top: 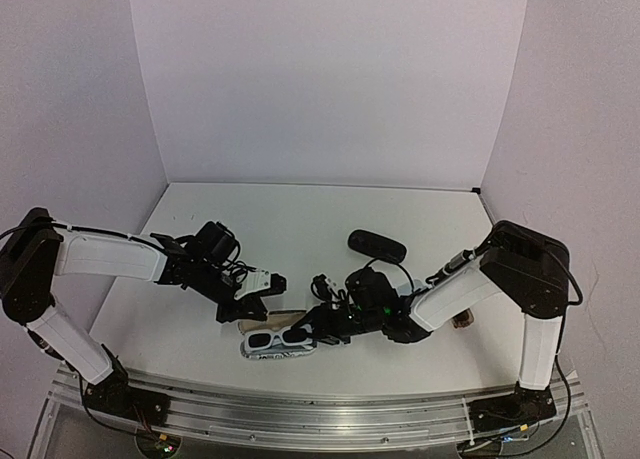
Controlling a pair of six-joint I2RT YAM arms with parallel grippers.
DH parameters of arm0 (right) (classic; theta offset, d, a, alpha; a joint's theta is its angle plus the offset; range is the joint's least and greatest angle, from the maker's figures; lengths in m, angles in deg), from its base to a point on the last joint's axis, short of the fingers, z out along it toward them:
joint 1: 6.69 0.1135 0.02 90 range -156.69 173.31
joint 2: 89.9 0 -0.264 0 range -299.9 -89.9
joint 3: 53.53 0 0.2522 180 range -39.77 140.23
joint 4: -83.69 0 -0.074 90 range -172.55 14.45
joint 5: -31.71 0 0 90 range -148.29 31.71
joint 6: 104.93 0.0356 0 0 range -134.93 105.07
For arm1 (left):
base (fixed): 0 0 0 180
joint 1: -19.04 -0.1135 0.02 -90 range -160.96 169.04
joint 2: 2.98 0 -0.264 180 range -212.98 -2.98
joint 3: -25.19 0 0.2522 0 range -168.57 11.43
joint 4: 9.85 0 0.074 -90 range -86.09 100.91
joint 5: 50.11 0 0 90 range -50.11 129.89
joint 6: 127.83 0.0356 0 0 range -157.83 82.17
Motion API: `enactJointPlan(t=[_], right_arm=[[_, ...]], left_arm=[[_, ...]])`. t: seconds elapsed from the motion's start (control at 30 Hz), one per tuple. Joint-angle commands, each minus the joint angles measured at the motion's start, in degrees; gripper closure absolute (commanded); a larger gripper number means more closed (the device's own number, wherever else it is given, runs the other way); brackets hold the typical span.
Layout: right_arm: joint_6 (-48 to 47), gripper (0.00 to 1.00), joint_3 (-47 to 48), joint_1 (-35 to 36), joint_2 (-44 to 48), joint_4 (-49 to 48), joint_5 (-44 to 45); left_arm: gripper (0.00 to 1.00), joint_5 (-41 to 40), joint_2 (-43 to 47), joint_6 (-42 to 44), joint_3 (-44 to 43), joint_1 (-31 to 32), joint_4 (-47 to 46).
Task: Organize the sunglasses
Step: Place the sunglasses in the sunglasses case.
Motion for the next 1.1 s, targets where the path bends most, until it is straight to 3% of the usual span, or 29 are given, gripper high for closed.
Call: enactJointPlan(t=[0.0, 0.1, 0.53, 0.87, 1.07], right_arm=[[-2.23, 0.71, 1.77, 0.39, -0.5, 1.87, -0.08], [-2.5, 0.68, 2.07, 0.35, -0.23, 2.44, -0.07], [-10.32, 0.55, 5.19, 1.87, 4.24, 11.77, 6.71], [-17.14, 0.44, 7.06, 4.08, 9.1, 19.19, 18.13], [-19.35, 0.4, 7.91, 4.12, 10.04, 21.75, 19.91]], left_arm=[[0.92, 0.41, 1.89, 0.47, -0.41, 0.57, -2.6], [1.0, -0.26, 3.38, 0.28, 0.8, 0.84, -4.65], [1.0, -7.66, 10.8, 2.17, 8.99, 3.98, -16.79], [1.0, -8.81, 10.84, 3.29, 9.74, 4.58, -17.1], [1.0, -10.25, 11.7, 5.48, 11.0, 5.67, -19.63]])
